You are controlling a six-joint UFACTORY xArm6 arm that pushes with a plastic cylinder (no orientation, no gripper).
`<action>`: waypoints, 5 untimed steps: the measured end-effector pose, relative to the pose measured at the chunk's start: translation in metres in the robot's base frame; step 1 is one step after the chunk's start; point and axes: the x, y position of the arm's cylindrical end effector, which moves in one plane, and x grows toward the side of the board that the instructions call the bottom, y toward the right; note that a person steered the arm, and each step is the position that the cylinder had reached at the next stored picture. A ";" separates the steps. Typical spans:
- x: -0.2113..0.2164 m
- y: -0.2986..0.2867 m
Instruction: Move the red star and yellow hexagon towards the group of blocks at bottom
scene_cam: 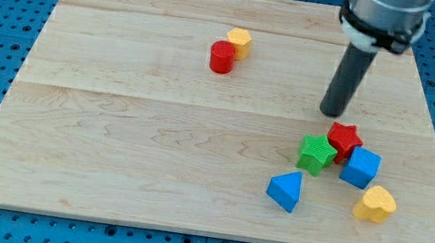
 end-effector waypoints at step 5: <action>-0.088 -0.137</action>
